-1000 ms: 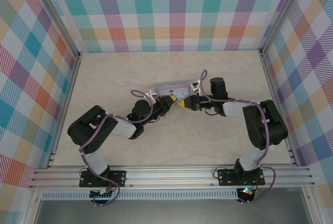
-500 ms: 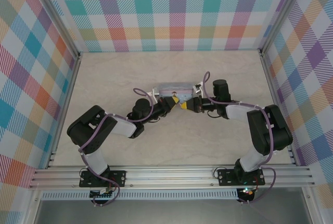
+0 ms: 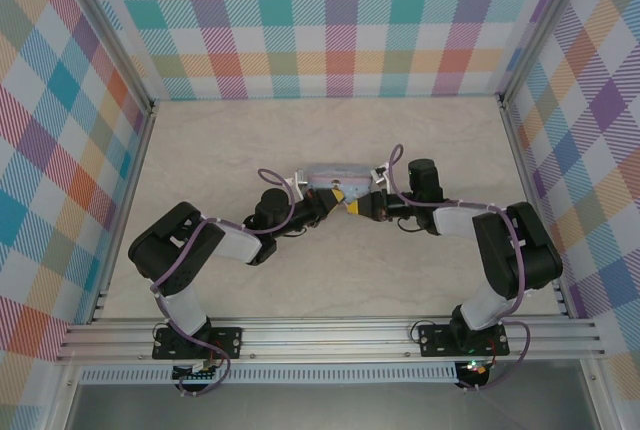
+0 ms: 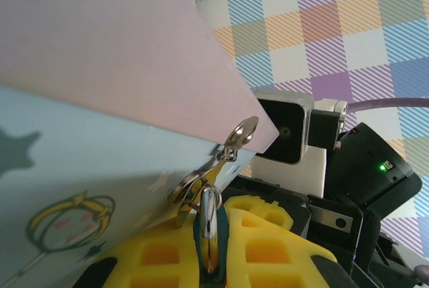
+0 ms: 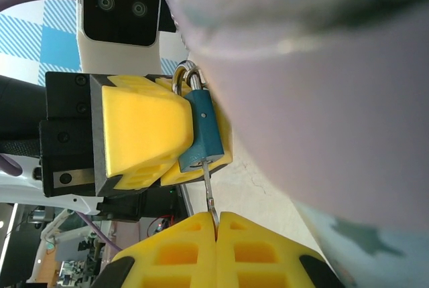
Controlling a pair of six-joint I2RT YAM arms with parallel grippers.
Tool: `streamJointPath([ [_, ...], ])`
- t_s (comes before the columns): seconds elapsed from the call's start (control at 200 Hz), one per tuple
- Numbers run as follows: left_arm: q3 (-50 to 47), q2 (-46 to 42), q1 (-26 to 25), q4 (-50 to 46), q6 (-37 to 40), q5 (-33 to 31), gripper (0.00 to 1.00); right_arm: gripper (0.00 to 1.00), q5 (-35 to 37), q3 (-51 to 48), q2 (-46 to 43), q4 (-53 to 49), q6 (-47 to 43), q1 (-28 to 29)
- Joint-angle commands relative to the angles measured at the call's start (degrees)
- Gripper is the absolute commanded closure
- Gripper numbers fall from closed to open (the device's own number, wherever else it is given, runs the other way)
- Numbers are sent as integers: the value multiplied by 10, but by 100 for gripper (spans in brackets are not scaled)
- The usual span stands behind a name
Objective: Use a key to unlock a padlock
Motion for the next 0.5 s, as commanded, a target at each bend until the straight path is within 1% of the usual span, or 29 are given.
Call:
streamJointPath([
  [0.0,8,-18,-15,49,5,65,100,100,30,-9,-24,45,-11,3],
  [0.125,8,-19,-9,52,0,57,100,100,32,-25,-32,32,-21,4],
  [0.31,15,-12,-5,64,-5,62,100,100,26,-45,-29,58,-4,3],
  [0.38,16,-10,-5,70,-8,67,100,100,22,-41,-25,71,5,3],
  [0.495,15,-9,-5,76,-11,73,100,99,22,-28,-18,66,5,4],
])
